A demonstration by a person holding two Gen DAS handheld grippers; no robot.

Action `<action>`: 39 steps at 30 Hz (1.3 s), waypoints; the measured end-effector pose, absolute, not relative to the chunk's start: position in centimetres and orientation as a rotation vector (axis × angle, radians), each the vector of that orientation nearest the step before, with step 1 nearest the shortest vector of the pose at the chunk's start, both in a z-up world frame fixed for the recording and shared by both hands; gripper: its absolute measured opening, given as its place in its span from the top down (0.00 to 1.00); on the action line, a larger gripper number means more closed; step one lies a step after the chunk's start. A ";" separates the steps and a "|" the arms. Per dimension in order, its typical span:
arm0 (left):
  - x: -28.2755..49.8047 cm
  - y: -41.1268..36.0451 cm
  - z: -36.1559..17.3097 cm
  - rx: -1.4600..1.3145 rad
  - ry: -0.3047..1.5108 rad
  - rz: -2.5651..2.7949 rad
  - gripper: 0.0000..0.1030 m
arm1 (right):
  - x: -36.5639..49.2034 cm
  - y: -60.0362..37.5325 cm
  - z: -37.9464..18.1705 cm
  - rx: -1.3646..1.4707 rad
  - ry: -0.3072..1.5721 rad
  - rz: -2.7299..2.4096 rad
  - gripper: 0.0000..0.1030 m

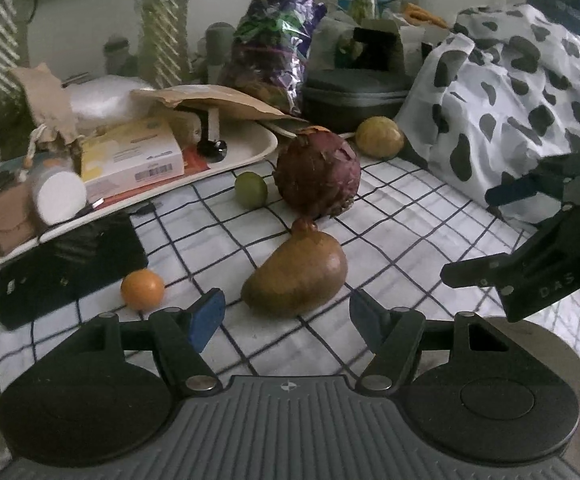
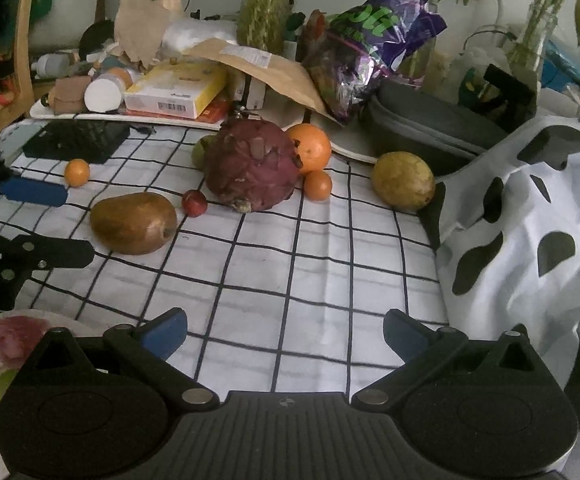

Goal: Organize fruits
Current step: 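Grasp the brown mango with the left gripper while the right gripper approaches the dragon fruit, then grasp the red dragon fruit with the right gripper while the left holds the mango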

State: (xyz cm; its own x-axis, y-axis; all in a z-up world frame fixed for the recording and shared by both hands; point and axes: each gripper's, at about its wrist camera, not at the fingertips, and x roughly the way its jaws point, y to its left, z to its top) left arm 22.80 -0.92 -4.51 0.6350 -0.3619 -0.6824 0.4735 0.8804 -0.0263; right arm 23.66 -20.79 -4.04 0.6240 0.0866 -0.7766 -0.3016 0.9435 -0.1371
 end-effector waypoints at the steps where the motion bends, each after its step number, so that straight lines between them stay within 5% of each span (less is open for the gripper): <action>1: 23.1 -1.0 -4.6 0.171 0.740 -0.481 0.34 | 23.9 -20.8 -4.1 -0.271 0.872 0.226 0.00; 25: 26.6 -2.5 -6.9 0.124 0.786 -0.633 0.35 | 27.5 -21.2 -4.8 -0.295 0.872 0.217 0.00; 28: 26.6 -2.3 -6.9 0.119 0.776 -0.627 0.53 | 27.5 -21.0 -4.7 -0.298 0.861 0.228 0.00; 39: 26.5 -1.1 -4.8 0.119 0.740 -0.554 0.55 | 28.7 -19.5 -4.3 -0.267 0.760 0.314 0.00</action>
